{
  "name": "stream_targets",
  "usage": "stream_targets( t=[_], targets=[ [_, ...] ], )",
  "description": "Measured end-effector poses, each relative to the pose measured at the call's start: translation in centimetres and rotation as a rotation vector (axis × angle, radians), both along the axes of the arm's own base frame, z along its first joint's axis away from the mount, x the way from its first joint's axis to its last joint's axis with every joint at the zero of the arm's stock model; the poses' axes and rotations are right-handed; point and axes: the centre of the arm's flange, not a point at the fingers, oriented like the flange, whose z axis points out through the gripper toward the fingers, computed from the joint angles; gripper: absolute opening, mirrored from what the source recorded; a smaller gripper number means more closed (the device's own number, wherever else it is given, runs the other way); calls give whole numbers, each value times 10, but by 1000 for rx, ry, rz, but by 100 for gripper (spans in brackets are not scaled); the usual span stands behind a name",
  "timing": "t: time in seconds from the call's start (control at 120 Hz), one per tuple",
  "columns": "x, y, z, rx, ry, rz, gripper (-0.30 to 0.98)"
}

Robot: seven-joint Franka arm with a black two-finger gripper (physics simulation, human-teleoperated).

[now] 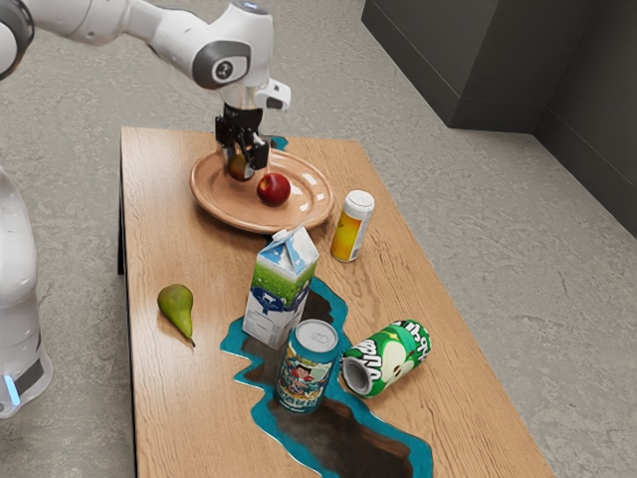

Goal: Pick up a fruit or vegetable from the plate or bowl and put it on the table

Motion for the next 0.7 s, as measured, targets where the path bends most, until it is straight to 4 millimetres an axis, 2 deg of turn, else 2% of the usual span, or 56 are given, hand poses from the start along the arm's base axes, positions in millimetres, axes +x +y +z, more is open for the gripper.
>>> stream_targets(
  t=[0.133,0.217,0.342,0.45,0.533,0.608,0.7],
  targets=[
    [-3,10,29,9,-33,19,25],
    [-4,19,54,19,-59,32,25],
    [-3,45,97,40,-89,73,26],
    [22,74,123,75,-77,106,26],
    [45,94,119,80,-44,132,26],
    [62,116,104,66,-9,158,26],
    [70,142,86,53,25,192,26]
  ],
)
